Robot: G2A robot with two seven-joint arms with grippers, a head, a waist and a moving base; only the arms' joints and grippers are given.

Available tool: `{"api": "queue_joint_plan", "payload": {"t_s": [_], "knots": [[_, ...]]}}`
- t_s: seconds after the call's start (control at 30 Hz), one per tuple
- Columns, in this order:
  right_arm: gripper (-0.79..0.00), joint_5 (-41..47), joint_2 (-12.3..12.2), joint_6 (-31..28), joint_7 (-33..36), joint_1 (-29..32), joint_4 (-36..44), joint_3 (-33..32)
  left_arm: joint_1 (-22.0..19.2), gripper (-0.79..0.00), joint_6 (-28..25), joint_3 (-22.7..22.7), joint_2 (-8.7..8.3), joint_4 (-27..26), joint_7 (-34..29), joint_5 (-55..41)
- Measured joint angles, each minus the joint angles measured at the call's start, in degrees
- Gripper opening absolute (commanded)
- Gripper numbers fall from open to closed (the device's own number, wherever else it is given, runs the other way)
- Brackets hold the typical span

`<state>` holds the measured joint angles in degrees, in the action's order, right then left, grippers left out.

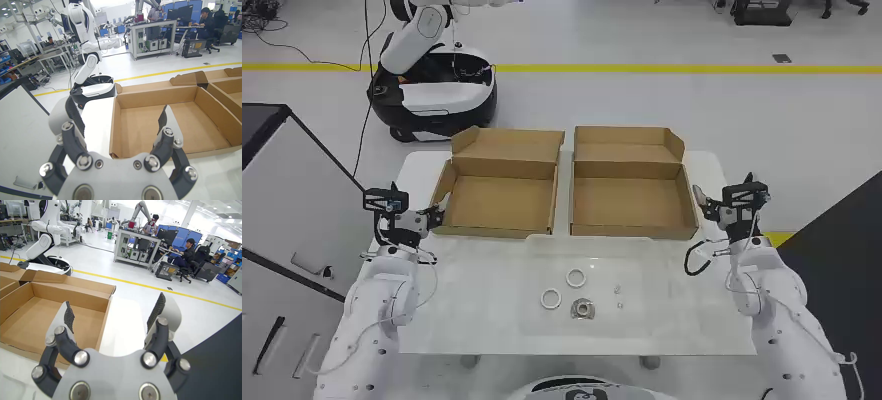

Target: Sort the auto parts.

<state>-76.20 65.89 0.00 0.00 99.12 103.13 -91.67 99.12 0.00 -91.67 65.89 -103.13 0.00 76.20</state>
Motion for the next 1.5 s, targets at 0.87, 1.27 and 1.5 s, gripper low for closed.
{"api": "queue_joint_plan", "payload": {"t_s": [0.87, 1.27, 1.5], "knots": [[0.0, 5.0, -2.9, -34.7, 28.2, 0.3, 20.5, -9.9, 0.0, 0.0, 0.0, 0.0, 0.0, 0.0, 0.0, 0.0], [0.0, 11.3, -4.9, -47.5, 46.3, -8.3, 26.1, -6.6, 0.0, 0.0, 0.0, 0.0, 0.0, 0.0, 0.0, 0.0], [0.0, 14.1, -6.2, -50.3, 54.2, -14.0, 26.5, -0.7, 0.0, 0.0, 0.0, 0.0, 0.0, 0.0, 0.0, 0.0]]}}
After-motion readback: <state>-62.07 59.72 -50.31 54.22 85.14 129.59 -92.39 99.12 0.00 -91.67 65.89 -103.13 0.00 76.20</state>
